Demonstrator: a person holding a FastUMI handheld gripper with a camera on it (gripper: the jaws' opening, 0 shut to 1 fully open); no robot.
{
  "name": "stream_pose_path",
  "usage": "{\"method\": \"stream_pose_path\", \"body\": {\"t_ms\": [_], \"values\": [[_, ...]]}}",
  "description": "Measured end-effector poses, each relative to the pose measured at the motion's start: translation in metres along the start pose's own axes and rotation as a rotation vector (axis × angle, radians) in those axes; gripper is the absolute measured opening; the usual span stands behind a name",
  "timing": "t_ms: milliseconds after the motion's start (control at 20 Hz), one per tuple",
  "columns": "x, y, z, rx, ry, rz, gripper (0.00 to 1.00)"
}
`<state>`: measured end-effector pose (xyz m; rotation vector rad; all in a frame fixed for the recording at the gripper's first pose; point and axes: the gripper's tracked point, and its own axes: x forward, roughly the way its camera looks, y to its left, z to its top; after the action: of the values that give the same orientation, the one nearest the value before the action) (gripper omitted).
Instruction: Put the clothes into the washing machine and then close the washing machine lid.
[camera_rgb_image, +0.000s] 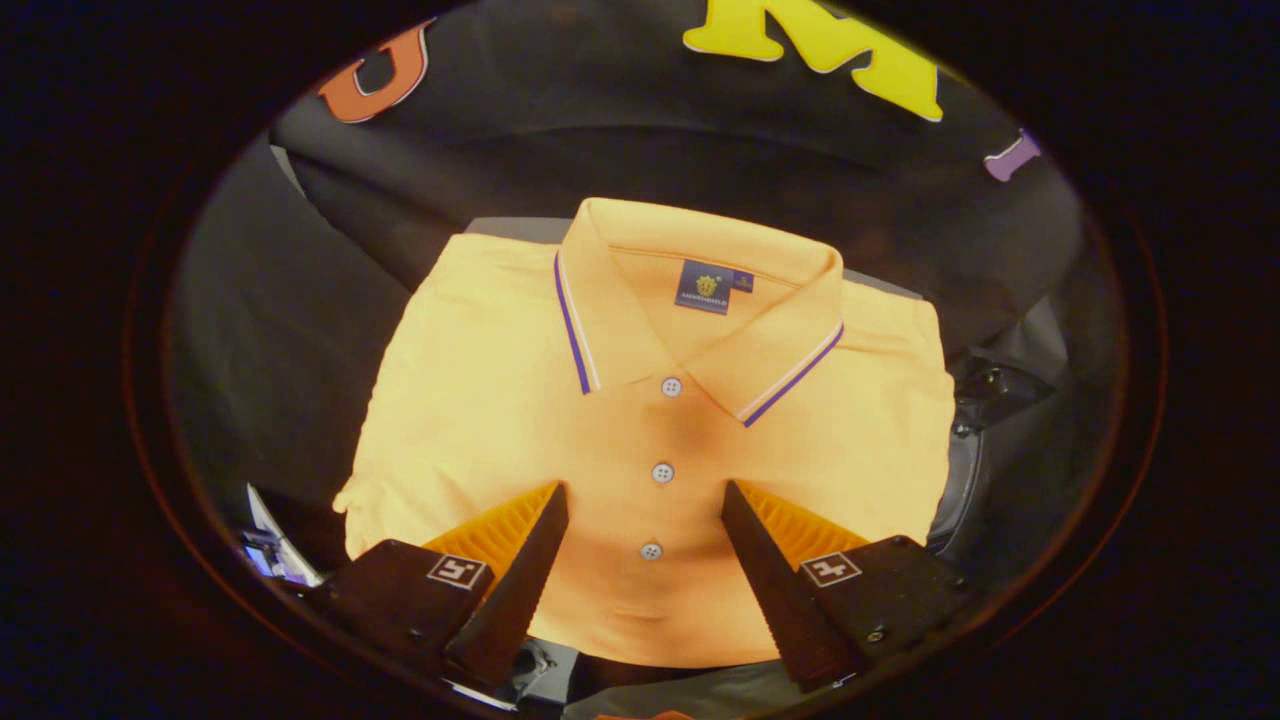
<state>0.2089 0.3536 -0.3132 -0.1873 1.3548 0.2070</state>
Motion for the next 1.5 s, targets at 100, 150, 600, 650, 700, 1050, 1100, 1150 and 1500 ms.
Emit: {"method": "stream_pose_path", "body": {"t_ms": [100, 150, 600, 650, 700, 1050, 1100, 1150, 1500], "values": [[0.001, 0.004, 0.0, -0.005, 0.018, -0.017, 0.97], [0.001, 0.004, -0.002, -0.011, 0.041, -0.02, 0.97], [-0.001, 0.005, -0.001, 0.002, 0.093, -0.01, 0.96], [-0.001, 0.005, 0.0, 0.015, 0.099, -0.012, 0.96], [0.0, 0.004, -0.001, 0.023, 0.102, -0.015, 0.95], [0.0, 0.003, -0.001, 0.031, 0.088, -0.017, 0.84], [-0.001, 0.001, 0.0, 0.034, 0.088, -0.017, 0.8], [-0.001, -0.001, -0.001, 0.045, 0.091, -0.012, 0.78], [-0.002, -0.012, 0.001, 0.016, 0.062, 0.019, 0.48]]}}
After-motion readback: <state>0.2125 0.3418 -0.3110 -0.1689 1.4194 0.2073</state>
